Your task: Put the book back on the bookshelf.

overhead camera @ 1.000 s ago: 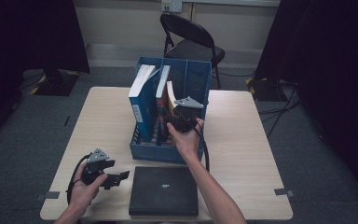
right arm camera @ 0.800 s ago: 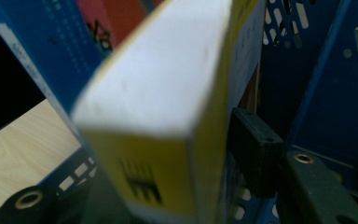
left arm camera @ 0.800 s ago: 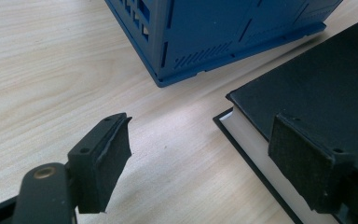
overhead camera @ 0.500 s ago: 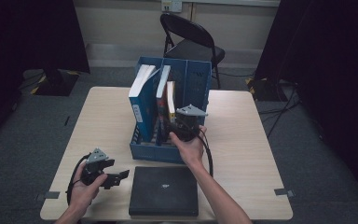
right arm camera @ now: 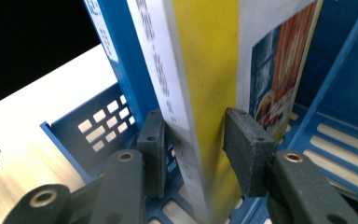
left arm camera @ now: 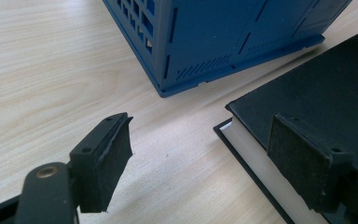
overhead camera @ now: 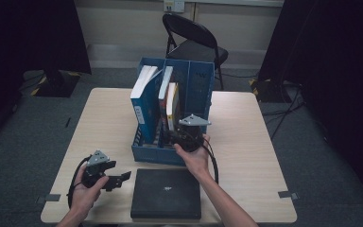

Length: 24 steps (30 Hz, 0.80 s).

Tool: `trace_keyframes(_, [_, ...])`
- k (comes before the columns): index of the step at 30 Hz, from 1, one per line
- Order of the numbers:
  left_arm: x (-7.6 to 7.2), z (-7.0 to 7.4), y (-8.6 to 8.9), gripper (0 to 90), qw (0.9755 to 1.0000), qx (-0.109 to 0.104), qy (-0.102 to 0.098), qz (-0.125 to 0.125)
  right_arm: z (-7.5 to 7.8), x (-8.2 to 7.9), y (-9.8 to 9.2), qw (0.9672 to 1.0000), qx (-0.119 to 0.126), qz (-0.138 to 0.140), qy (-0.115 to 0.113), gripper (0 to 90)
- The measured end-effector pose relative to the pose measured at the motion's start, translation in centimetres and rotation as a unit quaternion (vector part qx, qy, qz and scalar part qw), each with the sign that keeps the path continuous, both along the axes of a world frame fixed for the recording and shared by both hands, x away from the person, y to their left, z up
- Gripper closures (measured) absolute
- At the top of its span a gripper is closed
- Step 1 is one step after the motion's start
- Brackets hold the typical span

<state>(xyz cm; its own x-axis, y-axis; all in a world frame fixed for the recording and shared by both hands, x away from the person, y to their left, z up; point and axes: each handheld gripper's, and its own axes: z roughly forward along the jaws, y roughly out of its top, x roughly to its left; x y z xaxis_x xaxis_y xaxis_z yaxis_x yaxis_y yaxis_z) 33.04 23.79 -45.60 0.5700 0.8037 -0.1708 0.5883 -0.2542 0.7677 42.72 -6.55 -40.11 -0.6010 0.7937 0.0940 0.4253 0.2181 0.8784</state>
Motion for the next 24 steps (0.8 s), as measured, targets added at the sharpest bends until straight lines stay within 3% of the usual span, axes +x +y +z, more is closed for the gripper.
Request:
trace_keyframes(8, [0.1,-0.1,0.0,21.4,1.0000,0.001,0.004,0.000,-0.9,-0.2,-0.6,0.9999,-0.005,0.008,0.011,61.7])
trace_keyframes(10, [0.1,-0.2,-0.1,21.4,1.0000,0.002,0.005,0.001,-1.0,-0.3,-0.6,0.9998,-0.009,0.009,0.014,65.6])
trace_keyframes(24, [0.1,-0.2,-0.1,21.4,1.0000,0.001,0.006,0.000,-0.7,1.7,-0.2,0.9994,-0.025,0.000,0.025,68.0])
